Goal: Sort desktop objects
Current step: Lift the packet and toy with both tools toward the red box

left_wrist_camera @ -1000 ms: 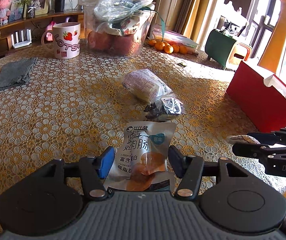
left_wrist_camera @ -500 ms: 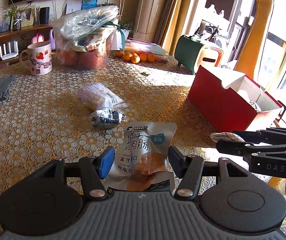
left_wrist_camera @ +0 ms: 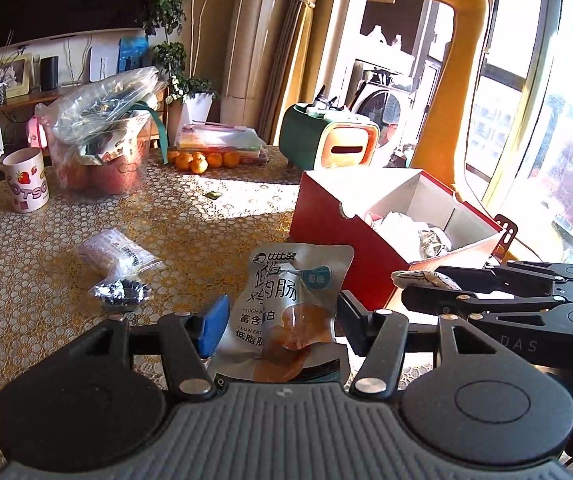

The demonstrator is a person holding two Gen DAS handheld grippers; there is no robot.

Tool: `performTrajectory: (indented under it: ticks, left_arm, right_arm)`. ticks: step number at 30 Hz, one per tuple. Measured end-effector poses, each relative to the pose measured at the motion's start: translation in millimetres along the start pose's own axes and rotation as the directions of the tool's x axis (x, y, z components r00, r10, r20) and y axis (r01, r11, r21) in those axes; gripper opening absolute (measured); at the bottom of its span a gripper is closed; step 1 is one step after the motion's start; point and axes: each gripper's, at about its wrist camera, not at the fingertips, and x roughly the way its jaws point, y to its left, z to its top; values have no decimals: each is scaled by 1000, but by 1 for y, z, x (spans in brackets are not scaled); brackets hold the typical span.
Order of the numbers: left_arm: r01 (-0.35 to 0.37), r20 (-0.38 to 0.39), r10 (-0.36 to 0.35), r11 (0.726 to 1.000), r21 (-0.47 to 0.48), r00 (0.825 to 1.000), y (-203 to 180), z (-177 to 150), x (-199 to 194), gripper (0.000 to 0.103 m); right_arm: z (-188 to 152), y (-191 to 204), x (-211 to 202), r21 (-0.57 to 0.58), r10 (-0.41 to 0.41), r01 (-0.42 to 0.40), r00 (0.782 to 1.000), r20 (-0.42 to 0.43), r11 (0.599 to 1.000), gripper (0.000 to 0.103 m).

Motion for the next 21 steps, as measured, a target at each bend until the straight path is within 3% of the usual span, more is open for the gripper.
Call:
performTrajectory:
  ticks: [10, 21]
  left_arm:
    - [67, 31, -70, 995, 69, 997, -56, 28, 16, 58]
    - [64, 35, -69, 990, 126, 997, -112, 48, 58, 58]
  right_arm:
    - [14, -44, -26, 31, -53, 51, 996, 71, 998, 45]
    - [20, -98, -27, 70, -131, 125, 988, 84, 990, 45]
